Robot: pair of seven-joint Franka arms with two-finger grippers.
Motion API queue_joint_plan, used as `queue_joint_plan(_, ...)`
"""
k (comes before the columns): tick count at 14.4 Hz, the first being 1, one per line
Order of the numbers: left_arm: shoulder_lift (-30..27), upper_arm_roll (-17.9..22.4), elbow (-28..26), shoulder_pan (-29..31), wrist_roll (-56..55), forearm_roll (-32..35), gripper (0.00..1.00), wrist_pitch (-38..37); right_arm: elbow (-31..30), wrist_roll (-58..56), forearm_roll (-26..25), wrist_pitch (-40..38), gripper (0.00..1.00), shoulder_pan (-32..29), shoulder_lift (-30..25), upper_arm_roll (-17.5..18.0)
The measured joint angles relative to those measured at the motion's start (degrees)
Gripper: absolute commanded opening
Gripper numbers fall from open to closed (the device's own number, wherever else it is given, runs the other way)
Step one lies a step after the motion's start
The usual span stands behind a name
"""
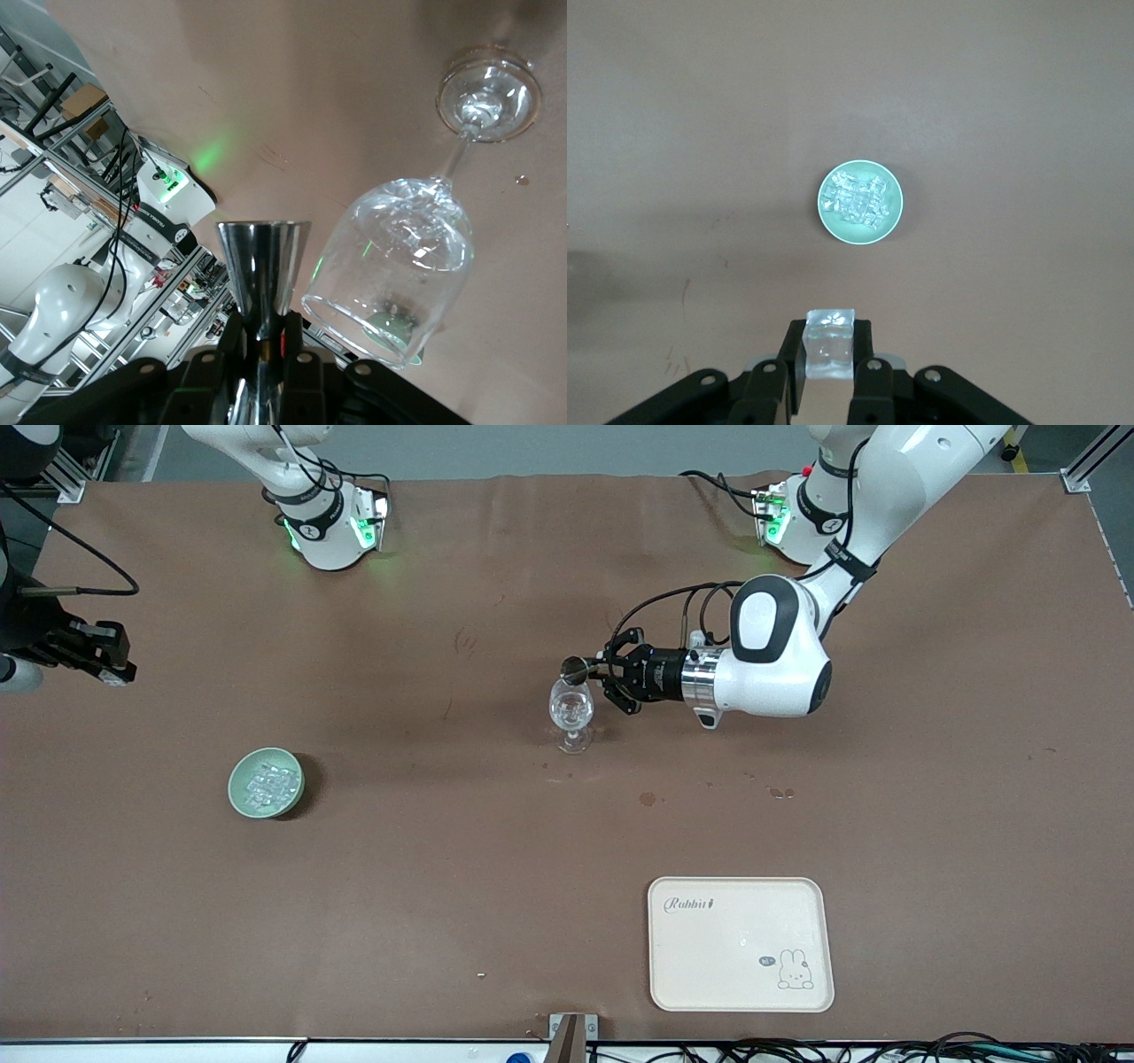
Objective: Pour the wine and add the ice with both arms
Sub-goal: 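Tilt the jigger over the wine glass rim with the left gripper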
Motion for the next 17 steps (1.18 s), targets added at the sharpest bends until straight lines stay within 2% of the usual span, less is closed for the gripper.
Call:
queue_joint_plan(5, 0.0, 0.0, 0.0, 0.0, -7.8, 7.5, 0.01, 0.0, 0.0, 0.0, 0.0, 0.0, 0.07, 0.0, 0.0, 0.0)
queue_joint_plan(11, 0.0, 0.0, 0.2, -0.2, -11.5, 9.0, 0.01, 0.0, 0.0, 0.0, 0.0, 0.0, 0.07, 0.0, 0.0, 0.0)
queue_joint_plan(17, 0.0, 0.0, 2.1, -2.2, -21.8, 17.3, 0.01, 0.0, 0.0, 0.0, 0.0, 0.0, 0.07, 0.0, 0.0, 0.0)
